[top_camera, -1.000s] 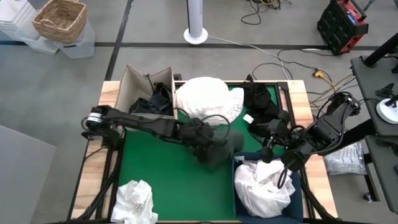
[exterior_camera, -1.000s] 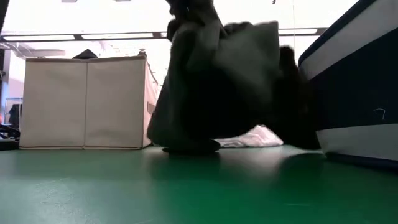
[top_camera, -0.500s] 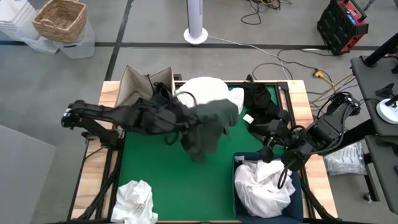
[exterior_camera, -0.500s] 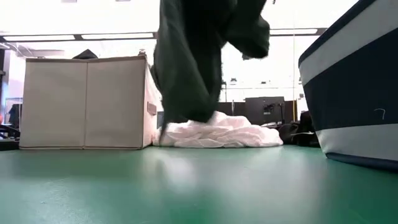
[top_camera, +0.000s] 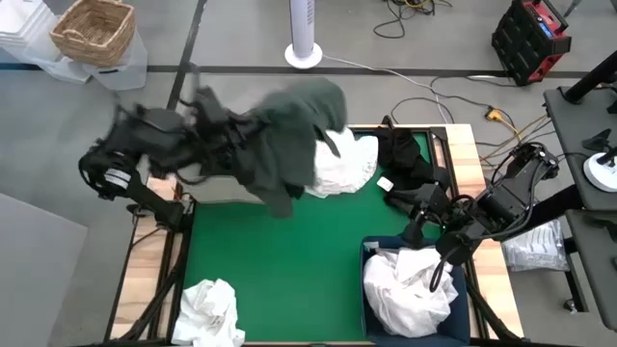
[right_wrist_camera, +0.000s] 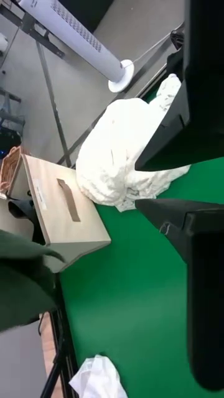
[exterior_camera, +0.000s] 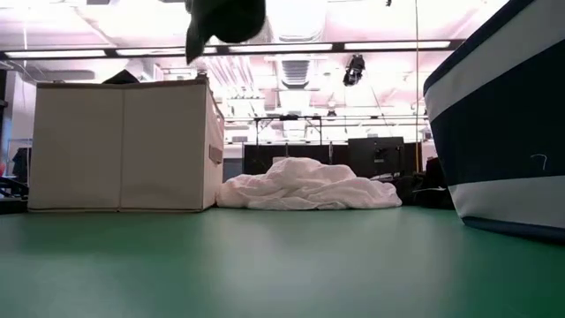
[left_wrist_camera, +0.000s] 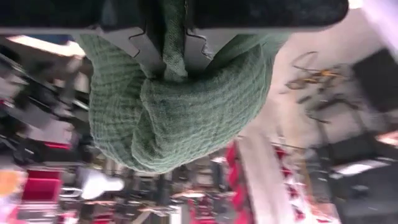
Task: Sort clothes
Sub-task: Put the green cloth into the white bin
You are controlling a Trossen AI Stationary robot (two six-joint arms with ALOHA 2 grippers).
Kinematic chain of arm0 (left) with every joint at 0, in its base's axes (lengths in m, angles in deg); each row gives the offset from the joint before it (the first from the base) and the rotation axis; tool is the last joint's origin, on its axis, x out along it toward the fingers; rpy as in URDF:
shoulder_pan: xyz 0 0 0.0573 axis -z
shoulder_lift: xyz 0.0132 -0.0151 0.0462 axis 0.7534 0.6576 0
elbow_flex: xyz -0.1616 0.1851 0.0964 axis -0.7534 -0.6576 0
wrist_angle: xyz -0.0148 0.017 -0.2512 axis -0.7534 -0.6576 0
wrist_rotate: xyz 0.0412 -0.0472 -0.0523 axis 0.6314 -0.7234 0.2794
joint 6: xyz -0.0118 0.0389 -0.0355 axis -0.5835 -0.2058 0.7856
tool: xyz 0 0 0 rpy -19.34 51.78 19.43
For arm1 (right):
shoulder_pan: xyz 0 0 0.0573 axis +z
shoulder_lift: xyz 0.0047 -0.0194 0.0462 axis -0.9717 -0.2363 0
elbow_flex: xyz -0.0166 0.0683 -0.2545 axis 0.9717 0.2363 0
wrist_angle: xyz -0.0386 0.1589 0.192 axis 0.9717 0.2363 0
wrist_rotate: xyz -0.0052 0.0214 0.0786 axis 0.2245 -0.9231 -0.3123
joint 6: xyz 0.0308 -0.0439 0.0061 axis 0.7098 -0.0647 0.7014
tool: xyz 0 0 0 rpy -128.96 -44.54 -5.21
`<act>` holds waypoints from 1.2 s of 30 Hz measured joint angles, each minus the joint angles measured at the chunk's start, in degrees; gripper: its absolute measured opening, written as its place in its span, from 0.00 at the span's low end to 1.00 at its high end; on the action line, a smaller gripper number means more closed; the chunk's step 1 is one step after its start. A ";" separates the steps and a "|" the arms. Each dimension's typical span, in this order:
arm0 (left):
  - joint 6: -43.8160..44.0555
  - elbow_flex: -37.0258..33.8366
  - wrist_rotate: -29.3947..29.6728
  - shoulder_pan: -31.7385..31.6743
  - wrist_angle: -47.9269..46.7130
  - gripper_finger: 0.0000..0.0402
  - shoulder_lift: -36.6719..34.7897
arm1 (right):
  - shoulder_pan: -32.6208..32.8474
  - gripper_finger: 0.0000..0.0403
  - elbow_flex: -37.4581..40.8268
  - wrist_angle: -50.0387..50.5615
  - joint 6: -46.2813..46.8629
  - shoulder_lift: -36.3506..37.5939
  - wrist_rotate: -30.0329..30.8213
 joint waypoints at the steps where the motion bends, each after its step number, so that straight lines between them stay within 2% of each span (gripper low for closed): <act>1: -0.32 2.37 1.97 0.00 -2.05 0.00 0.18 | 0.00 0.17 0.00 0.00 -0.08 0.00 0.01; 4: -0.54 7.91 9.04 0.04 -7.87 0.00 0.27 | 0.00 0.14 0.00 -0.03 -0.15 0.00 0.04; 9: -1.06 6.03 21.61 -0.68 -11.00 0.00 -2.93 | 0.00 0.10 0.00 -0.12 -0.65 0.00 1.02; 11: 1.75 5.78 25.51 -1.39 -14.99 0.00 -3.59 | 0.00 0.09 0.02 -0.14 -0.86 0.00 1.46; 14: 9.54 5.78 27.63 -2.70 -22.61 0.00 -3.72 | -0.02 0.08 0.02 -0.17 -1.14 0.00 1.57; 19: 23.41 5.69 27.56 -6.42 -38.83 0.00 -2.84 | -0.02 0.08 0.02 -0.17 -1.14 0.00 1.57; 20: 25.43 5.36 27.52 -7.48 -39.53 0.00 -2.61 | -0.02 0.08 0.02 -0.17 -1.14 0.00 1.57; 28: 18.76 -1.67 26.21 -16.64 -29.19 0.00 -2.72 | -0.02 0.08 0.09 -0.20 -1.46 -0.10 1.53; 36: 18.80 -7.43 11.68 -28.05 -32.53 0.00 -2.83 | -0.02 0.08 0.26 -0.59 -1.54 -0.33 1.49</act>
